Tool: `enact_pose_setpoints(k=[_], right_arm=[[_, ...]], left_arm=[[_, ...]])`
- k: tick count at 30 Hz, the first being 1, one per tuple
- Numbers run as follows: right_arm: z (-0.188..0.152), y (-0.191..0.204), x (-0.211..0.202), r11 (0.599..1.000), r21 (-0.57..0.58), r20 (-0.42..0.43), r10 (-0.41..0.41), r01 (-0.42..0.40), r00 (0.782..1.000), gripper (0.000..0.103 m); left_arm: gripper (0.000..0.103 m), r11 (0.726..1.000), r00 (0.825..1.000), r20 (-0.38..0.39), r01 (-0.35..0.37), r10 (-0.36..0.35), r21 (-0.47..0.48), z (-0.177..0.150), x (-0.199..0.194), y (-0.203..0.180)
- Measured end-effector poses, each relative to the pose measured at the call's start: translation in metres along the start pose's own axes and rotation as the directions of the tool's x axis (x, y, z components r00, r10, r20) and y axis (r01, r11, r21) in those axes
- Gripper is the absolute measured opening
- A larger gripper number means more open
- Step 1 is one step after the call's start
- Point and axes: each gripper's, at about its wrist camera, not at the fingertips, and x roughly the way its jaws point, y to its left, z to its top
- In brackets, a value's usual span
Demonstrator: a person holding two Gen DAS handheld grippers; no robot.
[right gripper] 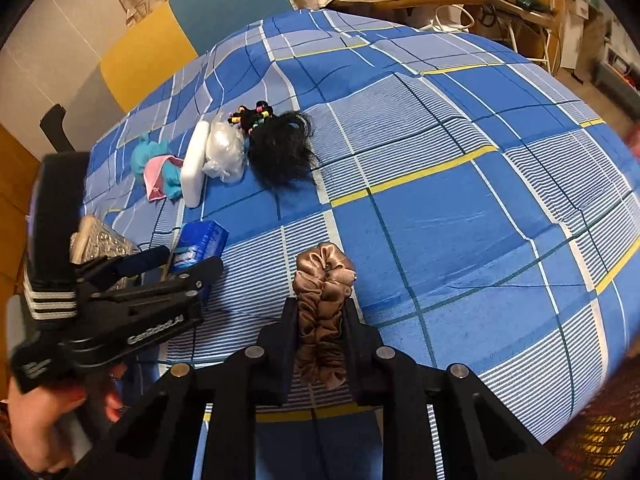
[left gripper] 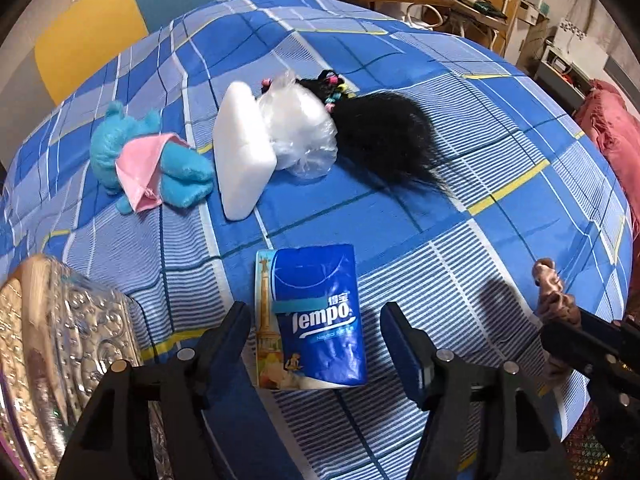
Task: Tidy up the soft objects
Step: 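Grasp the blue Tempo tissue pack with the left tool while the right holds the scrunchie, then lower the Tempo pack into the gold tray with the left tool while the right carries the scrunchie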
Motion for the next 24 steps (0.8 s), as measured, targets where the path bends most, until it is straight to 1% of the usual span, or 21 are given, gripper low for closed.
enact_pose_setpoints(k=[1,2,4,7,9,10,11,18,22,24], right_arm=[[0.000,0.000,0.000,1.000,0.005,0.002,0.006,-0.006,1.000,0.021],[0.000,-0.001,0.000,1.000,0.007,0.002,0.007,-0.007,1.000,0.021],[0.000,-0.001,-0.001,1.000,0.011,0.002,0.009,-0.009,1.000,0.021],[0.000,-0.002,0.000,1.000,0.020,-0.002,0.021,-0.021,1.000,0.021],[0.000,-0.002,0.000,1.000,0.020,-0.001,0.021,-0.021,1.000,0.021],[0.000,-0.002,0.000,0.999,0.021,-0.001,0.024,-0.024,1.000,0.021],[0.001,-0.003,-0.001,0.999,0.024,0.000,0.028,-0.028,1.000,0.021],[0.002,-0.010,-0.004,0.998,0.056,0.014,0.036,-0.037,0.999,0.021],[0.002,-0.011,-0.005,0.998,0.057,0.016,0.033,-0.034,0.999,0.021],[0.002,-0.010,-0.004,0.998,0.054,0.014,0.028,-0.029,1.000,0.021]], left_arm=[[0.068,1.000,1.000,0.005,0.000,0.000,-0.010,0.000,0.000,0.001],[0.068,1.000,1.000,0.026,-0.009,0.009,-0.018,-0.001,-0.003,0.003],[0.068,1.000,0.998,0.054,-0.013,0.014,-0.013,-0.001,-0.005,0.004],[0.068,1.000,1.000,0.005,0.016,-0.015,-0.018,-0.002,0.004,0.005],[0.068,0.999,1.000,0.004,0.030,-0.030,-0.037,-0.003,0.005,0.007],[0.065,0.998,0.999,0.010,0.040,-0.040,-0.045,-0.004,0.005,0.008],[0.054,0.997,0.999,0.024,0.047,-0.045,-0.053,-0.005,0.003,0.008],[0.053,0.992,0.991,0.097,0.095,-0.087,-0.088,-0.020,-0.018,0.012],[0.053,0.989,0.982,0.144,0.129,-0.118,-0.072,-0.036,-0.039,0.009],[0.053,0.984,0.974,0.159,0.169,-0.158,-0.057,-0.047,-0.051,0.006]])
